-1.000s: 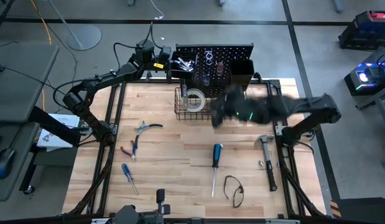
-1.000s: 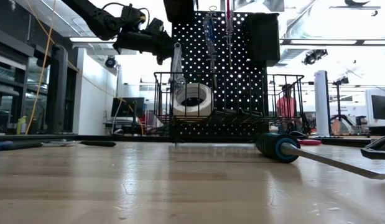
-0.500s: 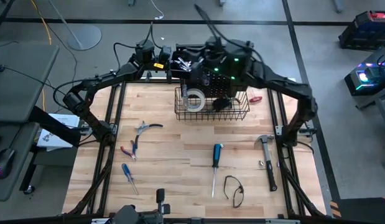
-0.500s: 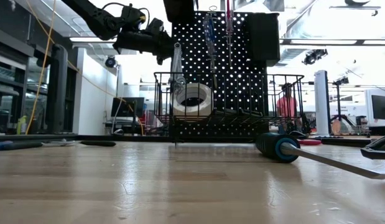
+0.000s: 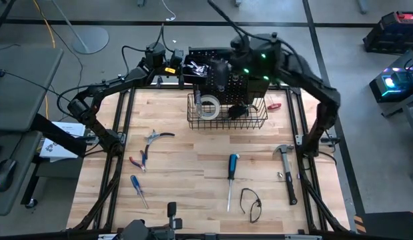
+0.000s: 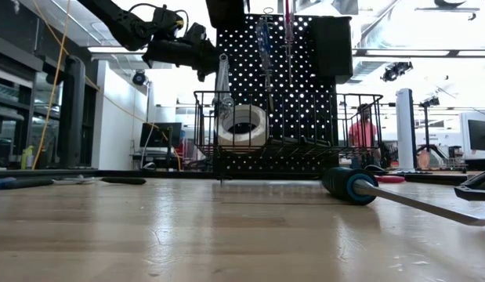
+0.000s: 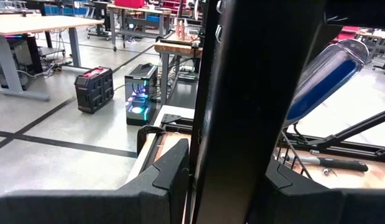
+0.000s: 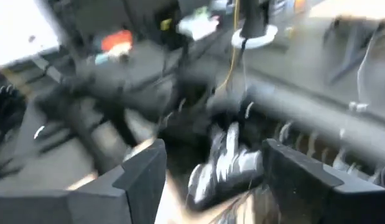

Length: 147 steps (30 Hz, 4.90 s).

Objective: Hang tools onto peg board
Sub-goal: Put the socket in the left black bin on the pegboard

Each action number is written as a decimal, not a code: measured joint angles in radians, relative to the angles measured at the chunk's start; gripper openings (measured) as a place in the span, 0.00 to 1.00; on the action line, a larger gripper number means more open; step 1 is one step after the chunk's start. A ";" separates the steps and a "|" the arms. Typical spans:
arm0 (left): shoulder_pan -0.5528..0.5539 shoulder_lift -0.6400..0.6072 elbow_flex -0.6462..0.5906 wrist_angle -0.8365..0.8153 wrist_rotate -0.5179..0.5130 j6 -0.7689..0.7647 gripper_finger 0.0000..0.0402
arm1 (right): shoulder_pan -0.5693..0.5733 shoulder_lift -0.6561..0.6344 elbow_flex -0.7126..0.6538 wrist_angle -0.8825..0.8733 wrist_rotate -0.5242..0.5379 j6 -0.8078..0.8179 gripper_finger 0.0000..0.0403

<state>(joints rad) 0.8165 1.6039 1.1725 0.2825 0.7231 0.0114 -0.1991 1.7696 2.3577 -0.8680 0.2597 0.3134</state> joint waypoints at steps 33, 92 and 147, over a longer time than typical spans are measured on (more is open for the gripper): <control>0.001 0.000 0.000 0.001 -0.003 -0.008 0.27 | 0.614 -0.290 -1.612 -0.077 -0.566 0.969 0.62; -0.005 0.000 0.000 -0.003 -0.052 -0.032 0.27 | -0.044 0.050 -0.114 0.348 -0.043 -0.047 0.29; -0.005 -0.001 0.000 -0.002 -0.108 -0.006 0.27 | 0.703 -0.133 -1.670 -0.349 -0.796 0.088 0.00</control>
<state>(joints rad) 0.8120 1.6032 1.1725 0.2809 0.6155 0.0059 0.5041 1.6363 0.6874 -1.2172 -0.5365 0.4009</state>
